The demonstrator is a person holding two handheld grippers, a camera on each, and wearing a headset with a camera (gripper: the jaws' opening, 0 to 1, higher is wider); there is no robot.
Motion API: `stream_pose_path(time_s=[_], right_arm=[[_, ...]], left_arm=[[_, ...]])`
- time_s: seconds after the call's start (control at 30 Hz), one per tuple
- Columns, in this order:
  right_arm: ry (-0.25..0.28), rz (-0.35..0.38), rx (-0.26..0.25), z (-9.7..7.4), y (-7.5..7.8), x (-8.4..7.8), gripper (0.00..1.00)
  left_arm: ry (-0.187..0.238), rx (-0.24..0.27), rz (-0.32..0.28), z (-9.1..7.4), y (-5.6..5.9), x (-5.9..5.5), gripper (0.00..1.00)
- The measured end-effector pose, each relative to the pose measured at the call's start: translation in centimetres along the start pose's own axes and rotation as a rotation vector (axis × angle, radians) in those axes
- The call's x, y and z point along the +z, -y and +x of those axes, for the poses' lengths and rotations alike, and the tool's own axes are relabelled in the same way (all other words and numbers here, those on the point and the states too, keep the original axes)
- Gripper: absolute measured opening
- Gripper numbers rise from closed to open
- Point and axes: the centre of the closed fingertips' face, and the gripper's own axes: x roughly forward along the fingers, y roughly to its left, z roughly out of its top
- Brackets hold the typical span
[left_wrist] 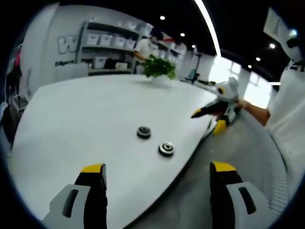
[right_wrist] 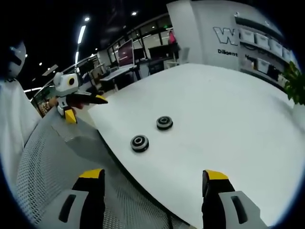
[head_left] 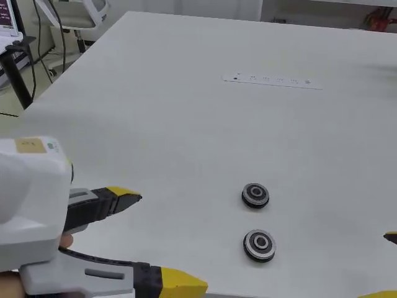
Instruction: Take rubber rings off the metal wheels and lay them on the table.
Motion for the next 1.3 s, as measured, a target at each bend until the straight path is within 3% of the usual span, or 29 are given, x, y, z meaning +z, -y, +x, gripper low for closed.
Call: stream_pose_path(time_s=[0.07, 0.17, 0.23, 0.37, 0.67, 0.93, 1.3], right_arm=[[-0.004, -0.035, -0.005, 0.0, -0.1, 0.1, 0.85], [-0.003, -0.063, -0.01, 0.0, -0.1, 0.5, 0.86], [0.019, -0.065, -0.014, -0.2, 0.1, 1.1, 0.86], [0.063, -0.063, -0.033, -0.6, 0.9, 2.6, 0.86], [0.179, -0.088, -0.009, -1.5, 0.8, 6.6, 0.82], [0.267, -0.127, 0.02, -1.9, 1.0, 10.1, 0.79], [0.32, -0.211, 0.06, -1.2, 0.7, 14.2, 0.76]], left_arm=[[0.0, 0.007, 0.013, 0.0, -0.1, 0.1, 0.91], [-0.023, 0.01, 0.088, 0.0, -0.1, 0.2, 0.91], [-0.052, 0.011, 0.131, 0.0, -0.2, 0.1, 0.91], [-0.049, 0.005, 0.155, 0.1, -0.4, 0.9, 0.92], [0.016, -0.047, 0.193, 0.2, 0.1, 4.2, 0.92], [0.016, -0.054, 0.27, 0.9, 0.1, 6.3, 0.93], [0.029, -0.108, 0.376, 3.3, 0.2, 9.6, 0.95]])
